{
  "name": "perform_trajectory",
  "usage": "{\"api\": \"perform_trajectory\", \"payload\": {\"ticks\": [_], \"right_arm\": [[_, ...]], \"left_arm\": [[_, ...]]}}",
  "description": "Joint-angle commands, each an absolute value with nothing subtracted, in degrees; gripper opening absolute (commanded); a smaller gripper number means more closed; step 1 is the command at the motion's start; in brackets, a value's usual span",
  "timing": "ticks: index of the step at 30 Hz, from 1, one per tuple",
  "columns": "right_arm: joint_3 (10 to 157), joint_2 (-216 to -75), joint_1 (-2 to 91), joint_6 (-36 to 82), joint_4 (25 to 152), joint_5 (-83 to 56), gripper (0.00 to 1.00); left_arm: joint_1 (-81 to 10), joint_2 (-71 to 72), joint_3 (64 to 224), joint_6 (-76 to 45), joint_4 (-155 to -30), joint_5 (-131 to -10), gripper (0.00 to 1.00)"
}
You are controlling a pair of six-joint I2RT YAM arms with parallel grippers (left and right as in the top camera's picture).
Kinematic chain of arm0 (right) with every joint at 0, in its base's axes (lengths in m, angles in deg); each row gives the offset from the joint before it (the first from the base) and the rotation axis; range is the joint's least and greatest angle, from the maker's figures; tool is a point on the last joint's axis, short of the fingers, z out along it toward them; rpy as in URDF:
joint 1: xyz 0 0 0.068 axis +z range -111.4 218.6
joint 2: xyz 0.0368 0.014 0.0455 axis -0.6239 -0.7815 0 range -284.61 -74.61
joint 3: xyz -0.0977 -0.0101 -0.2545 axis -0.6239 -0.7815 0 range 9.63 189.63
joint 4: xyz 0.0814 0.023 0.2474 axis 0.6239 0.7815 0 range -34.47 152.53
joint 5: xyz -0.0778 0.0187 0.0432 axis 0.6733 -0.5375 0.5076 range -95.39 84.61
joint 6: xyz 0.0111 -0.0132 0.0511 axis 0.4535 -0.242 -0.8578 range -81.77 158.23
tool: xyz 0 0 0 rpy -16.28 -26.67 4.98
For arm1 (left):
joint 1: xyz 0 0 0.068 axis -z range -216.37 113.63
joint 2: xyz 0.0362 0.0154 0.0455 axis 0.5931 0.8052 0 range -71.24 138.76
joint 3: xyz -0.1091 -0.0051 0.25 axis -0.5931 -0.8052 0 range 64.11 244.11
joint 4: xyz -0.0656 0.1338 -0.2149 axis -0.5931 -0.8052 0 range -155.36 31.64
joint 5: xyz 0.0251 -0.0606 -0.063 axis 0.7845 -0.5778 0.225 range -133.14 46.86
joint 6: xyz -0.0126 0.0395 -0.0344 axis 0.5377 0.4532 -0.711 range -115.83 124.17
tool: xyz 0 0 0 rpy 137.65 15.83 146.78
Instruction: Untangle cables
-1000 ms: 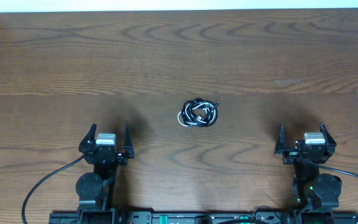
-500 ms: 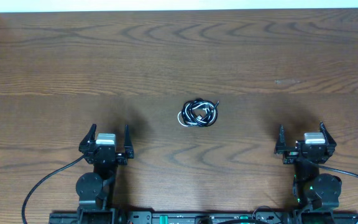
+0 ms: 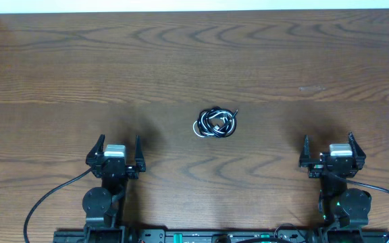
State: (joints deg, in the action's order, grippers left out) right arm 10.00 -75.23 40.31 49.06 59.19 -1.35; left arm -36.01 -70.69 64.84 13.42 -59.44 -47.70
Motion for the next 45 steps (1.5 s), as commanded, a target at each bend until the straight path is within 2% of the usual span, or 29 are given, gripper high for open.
{"api": "perform_trajectory", "payload": {"ticks": [1, 4, 8, 13, 16, 18, 22, 27, 29, 30, 36, 40, 45], "right_arm": [[10.0, -75.0, 40.1, 48.0, 59.3, -5.0, 0.99], [10.0, -75.0, 40.1, 43.4, 59.7, -5.5, 0.99], [12.8, -76.3, 40.1, 43.4, 65.0, -5.5, 0.99], [20.9, -84.3, 40.1, 42.2, 72.2, -5.5, 0.99], [27.2, -92.5, 40.1, 33.9, 75.7, -5.6, 0.99], [31.9, -99.7, 40.1, 31.8, 79.5, -6.4, 0.99], [45.1, -116.6, 40.1, 32.1, 94.5, -6.4, 0.99], [57.3, -128.2, 40.1, 32.1, 105.2, -11.6, 0.99], [58.1, -129.3, 40.1, 32.0, 105.7, -13.6, 0.99], [58.1, -129.4, 40.1, 32.0, 105.6, -15.1, 0.99], [58.1, -129.4, 40.1, 32.0, 102.3, -17.7, 0.99], [58.1, -129.4, 40.1, 32.0, 103.1, -16.4, 0.99], [58.1, -129.4, 40.1, 32.0, 103.0, -16.3, 0.99]], "left_arm": [[-36.3, -70.9, 64.3, 5.9, -62.0, -49.1, 0.88], [-36.3, -70.3, 64.5, 1.7, -62.2, -49.1, 0.88], [-36.3, -65.9, 68.0, 0.4, -66.5, -50.7, 0.88], [-36.3, -52.5, 78.4, 0.4, -71.3, -51.8, 0.88], [-36.3, -43.7, 85.5, 0.4, -75.7, -52.7, 0.88], [-36.3, -35.0, 92.8, 0.4, -81.1, -54.8, 0.89], [-36.3, -18.8, 108.8, -1.7, -101.7, -57.4, 0.89], [-36.3, -10.3, 115.6, -6.9, -115.3, -57.5, 0.88], [-36.3, -10.1, 115.6, -6.9, -115.8, -57.5, 0.89], [-36.3, -10.1, 115.6, -6.9, -115.7, -57.5, 0.98], [-36.3, -9.9, 115.6, -7.6, -111.7, -58.1, 0.98], [-36.3, -9.8, 116.2, -7.6, -102.3, -63.7, 0.98], [-32.4, -5.4, 122.7, -7.5, -100.3, -59.8, 0.98]]}}
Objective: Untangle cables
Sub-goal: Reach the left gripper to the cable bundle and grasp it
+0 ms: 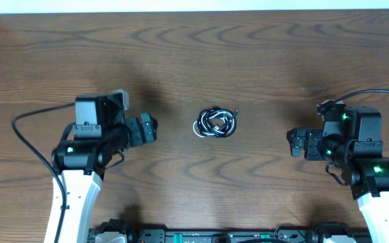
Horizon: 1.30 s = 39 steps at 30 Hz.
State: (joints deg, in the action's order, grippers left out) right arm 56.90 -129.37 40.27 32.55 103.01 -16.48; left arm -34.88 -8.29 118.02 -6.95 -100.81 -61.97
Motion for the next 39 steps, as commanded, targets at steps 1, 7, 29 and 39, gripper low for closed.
{"api": "perform_trajectory", "payload": {"ticks": [1, 7, 29, 39], "right_arm": [[58.1, -129.4, 40.1, 32.0, 103.0, -16.3, 0.99], [58.1, -129.4, 40.1, 32.0, 103.1, -16.3, 0.99], [58.1, -129.4, 40.2, 31.4, 102.8, -20.1, 0.99], [57.8, -135.3, 42.2, 24.4, 95.0, -37.9, 0.77]], "left_arm": [[-31.5, -4.4, 123.4, -7.5, -100.2, -58.7, 0.98], [-20.4, 11.6, 125.9, -8.8, -88.1, -56.1, 0.88], [-7.2, 32.5, 125.9, -16.3, -76.3, -61.2, 0.08], [-2.5, 9.6, 125.9, -17.8, -80.6, -70.2, 0.07]]}}
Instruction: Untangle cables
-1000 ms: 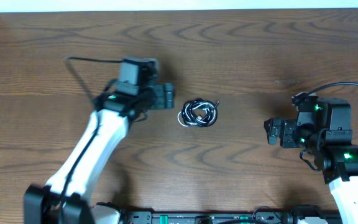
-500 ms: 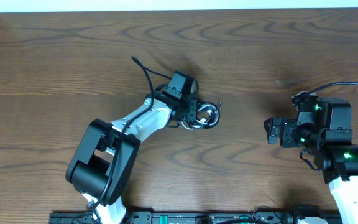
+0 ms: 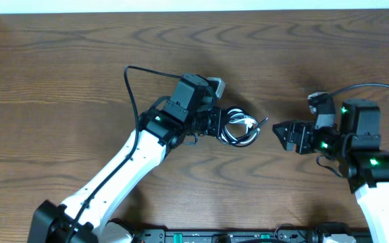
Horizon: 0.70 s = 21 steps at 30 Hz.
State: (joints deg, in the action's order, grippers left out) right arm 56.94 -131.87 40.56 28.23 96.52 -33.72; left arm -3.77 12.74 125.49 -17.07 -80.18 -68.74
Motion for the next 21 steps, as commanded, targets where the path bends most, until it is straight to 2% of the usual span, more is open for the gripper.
{"api": "perform_trajectory", "payload": {"ticks": [1, 6, 8, 9, 10, 14, 15, 16, 18, 21], "right_arm": [[57.8, -137.5, 43.8, 23.5, 93.5, -40.0, 0.75], [57.8, -143.8, 48.7, 18.1, 88.9, -41.5, 0.7], [57.8, -144.6, 49.4, 18.0, 87.8, -42.4, 0.44], [57.8, -144.6, 49.4, 18.1, 87.9, -42.4, 0.24], [57.8, -144.6, 49.4, 18.1, 87.9, -42.2, 0.2], [57.8, -144.6, 49.4, 18.0, 88.7, -37.3, 0.17], [57.8, -144.6, 49.4, 18.1, 88.8, -36.2, 0.06], [57.8, -144.6, 49.4, 18.1, 89.2, -35.3, 0.01], [57.8, -144.6, 49.4, 18.1, 90.5, -32.7, 0.01], [57.8, -144.6, 49.4, 16.1, 95.4, -20.2, 0.01]], "left_arm": [[-1.8, 8.7, 125.9, -17.8, -80.6, -70.1, 0.08], [-1.2, 8.4, 125.8, -18.7, -81.2, -70.1, 0.08], [-1.2, 8.4, 125.8, -18.7, -81.5, -70.1, 0.08], [-1.3, 8.4, 125.8, -18.7, -81.5, -69.9, 0.08], [-1.3, 8.4, 125.8, -18.6, -81.5, -69.4, 0.08], [-1.3, 8.4, 125.8, -18.4, -82.0, -67.7, 0.08], [-1.3, 8.4, 125.8, -18.4, -83.1, -66.0, 0.07], [-1.3, 8.4, 125.8, -18.4, -84.6, -64.1, 0.07], [-1.3, 8.4, 125.8, -17.6, -86.1, -61.8, 0.07], [-1.3, 8.4, 125.8, -16.4, -87.7, -60.0, 0.08]]}}
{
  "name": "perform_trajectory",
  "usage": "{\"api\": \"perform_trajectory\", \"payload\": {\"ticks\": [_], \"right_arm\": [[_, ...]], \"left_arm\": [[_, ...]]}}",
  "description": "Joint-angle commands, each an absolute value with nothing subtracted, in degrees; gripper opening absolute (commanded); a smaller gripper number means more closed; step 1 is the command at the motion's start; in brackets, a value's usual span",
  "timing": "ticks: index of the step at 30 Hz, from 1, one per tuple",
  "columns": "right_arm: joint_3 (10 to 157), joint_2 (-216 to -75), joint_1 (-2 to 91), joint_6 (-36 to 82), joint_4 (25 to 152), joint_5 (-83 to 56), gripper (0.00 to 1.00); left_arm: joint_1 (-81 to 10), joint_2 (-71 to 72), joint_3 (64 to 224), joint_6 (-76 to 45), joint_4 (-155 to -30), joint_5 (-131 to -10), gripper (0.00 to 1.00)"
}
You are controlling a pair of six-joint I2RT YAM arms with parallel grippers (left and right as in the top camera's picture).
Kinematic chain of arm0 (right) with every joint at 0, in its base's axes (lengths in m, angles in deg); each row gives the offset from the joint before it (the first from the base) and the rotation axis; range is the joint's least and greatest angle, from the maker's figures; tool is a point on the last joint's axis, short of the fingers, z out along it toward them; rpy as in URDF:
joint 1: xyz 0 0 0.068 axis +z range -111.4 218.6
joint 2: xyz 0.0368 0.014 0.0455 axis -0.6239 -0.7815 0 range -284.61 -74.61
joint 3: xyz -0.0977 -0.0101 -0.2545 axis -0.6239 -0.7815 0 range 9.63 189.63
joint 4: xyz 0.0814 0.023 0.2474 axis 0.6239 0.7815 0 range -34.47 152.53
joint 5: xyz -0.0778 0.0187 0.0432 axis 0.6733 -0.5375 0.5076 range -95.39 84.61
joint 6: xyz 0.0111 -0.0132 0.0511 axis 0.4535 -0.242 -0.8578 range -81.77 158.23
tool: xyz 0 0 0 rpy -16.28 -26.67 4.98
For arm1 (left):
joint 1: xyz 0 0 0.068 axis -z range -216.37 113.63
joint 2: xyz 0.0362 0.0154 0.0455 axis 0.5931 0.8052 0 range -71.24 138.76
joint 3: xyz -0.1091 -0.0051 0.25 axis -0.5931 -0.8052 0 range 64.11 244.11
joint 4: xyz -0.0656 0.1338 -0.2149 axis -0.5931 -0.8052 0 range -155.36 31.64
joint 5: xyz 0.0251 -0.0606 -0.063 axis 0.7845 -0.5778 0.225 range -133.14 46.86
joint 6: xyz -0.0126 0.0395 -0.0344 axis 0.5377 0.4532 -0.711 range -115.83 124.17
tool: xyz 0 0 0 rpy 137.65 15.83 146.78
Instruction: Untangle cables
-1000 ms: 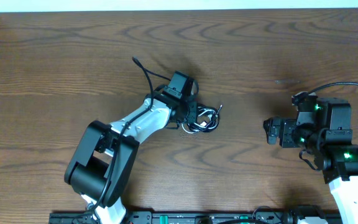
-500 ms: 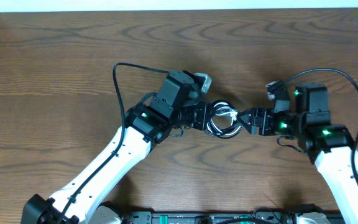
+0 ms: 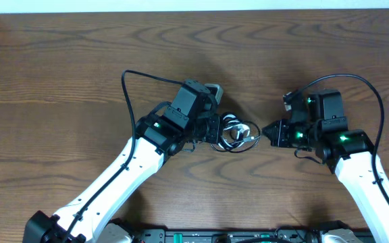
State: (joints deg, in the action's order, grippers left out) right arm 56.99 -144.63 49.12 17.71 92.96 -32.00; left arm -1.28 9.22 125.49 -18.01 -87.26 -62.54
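Observation:
A small bundle of black and white cables (image 3: 237,133) lies tangled at the middle of the wooden table. My left gripper (image 3: 216,131) is at the bundle's left side, its fingers buried in the loops and apparently shut on them. My right gripper (image 3: 267,132) points left at the bundle's right side, its tip just short of a loose white cable end (image 3: 253,137). Whether the right fingers are apart does not show from above.
The table's far edge (image 3: 194,10) meets a white wall. A black supply cable (image 3: 137,77) arcs over the left arm, and another (image 3: 367,88) loops over the right arm. The arm bases stand at the near edge.
The right gripper has moved left, close to the bundle's right end. The left gripper and the bundle have shifted slightly down and left, and the loops lie a little more spread.
Both grippers first stood open at the near edge, the coil lying alone mid-table. Then both arms were raised and turned inward. Then the left gripper was on the coil, which sat further right. Now both grippers flank it.

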Motion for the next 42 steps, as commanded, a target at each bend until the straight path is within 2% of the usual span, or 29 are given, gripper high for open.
{"api": "perform_trajectory", "payload": {"ticks": [1, 6, 8, 9, 10, 11, 12, 14, 17, 19, 22, 26, 29, 36, 38, 40, 42], "right_arm": [[57.8, -144.6, 49.4, 15.3, 96.3, -17.5, 0.01], [57.8, -144.6, 47.7, 1.7, 107.2, 11.1, 0.01], [57.8, -144.6, 45.2, -1.4, 109.5, 15.7, 0.01], [57.8, -144.6, 42.0, -2.5, 108.8, 14.1, 0.24], [57.8, -144.6, 41.3, -2.0, 107.1, 10.3, 0.41], [57.8, -144.6, 41.1, 1.3, 104.5, 4.0, 0.47], [57.8, -144.6, 41.4, 10.8, 99.2, -11.0, 0.6], [57.8, -144.6, 42.2, 16.5, 94.5, -27.4, 0.75], [57.8, -144.6, 43.9, 17.1, 91.1, -37.2, 0.8], [57.8, -144.6, 46.2, 17.1, 90.3, -38.1, 0.8], [57.8, -144.8, 49.4, 16.9, 90.2, -37.9, 0.75], [57.5, -145.1, 51.8, 7.6, 92.1, -34.1, 0.75], [56.9, -145.1, 53.1, 1.2, 93.0, -31.4, 0.59], [56.3, -145.1, 54.1, -4.0, 92.0, -30.9, 0.43], [56.3, -145.1, 54.1, -4.2, 92.0, -30.9, 0.33], [56.3, -145.1, 54.1, -4.6, 92.0, -30.6, 0.17], [56.3, -145.1, 54.1, -5.5, 92.2, -30.1, 0.1]], "left_arm": [[-1.3, 8.4, 125.8, -15.8, -87.9, -59.9, 0.08], [-1.3, 8.4, 125.8, -15.0, -95.3, -45.4, 0.08], [-1.9, 8.4, 125.8, -14.9, -97.5, -42.0, 0.07], [-2.6, 8.3, 125.9, -15.0, -97.2, -42.7, 0.08], [-2.6, 8.2, 125.9, -14.9, -96.3, -45.6, 0.08], [-2.6, 8.0, 125.9, -14.1, -95.4, -48.5, 0.07], [-2.6, 8.0, 125.9, -12.3, -93.1, -54.6, 0.07], [-2.6, 8.0, 125.9, -12.2, -90.4, -59.3, 0.07], [-2.6, 8.0, 125.9, -12.2, -88.6, -61.7, 0.08], [-2.6, 8.0, 125.9, -12.2, -87.2, -63.9, 0.08], [-2.6, 8.0, 125.9, -12.3, -85.3, -67.3, 0.08], [-2.6, 8.0, 125.9, -12.4, -84.1, -69.8, 0.08], [-2.6, 8.0, 125.9, -12.5, -82.9, -71.7, 0.07], [-2.6, 8.0, 125.8, -12.5, -82.2, -77.5, 0.07], [-2.6, 8.0, 125.8, -12.6, -82.2, -79.0, 0.08], [-2.6, 8.0, 125.8, -12.7, -82.2, -80.2, 0.08], [-2.6, 8.0, 125.8, -12.9, -82.2, -80.2, 0.07]]}}
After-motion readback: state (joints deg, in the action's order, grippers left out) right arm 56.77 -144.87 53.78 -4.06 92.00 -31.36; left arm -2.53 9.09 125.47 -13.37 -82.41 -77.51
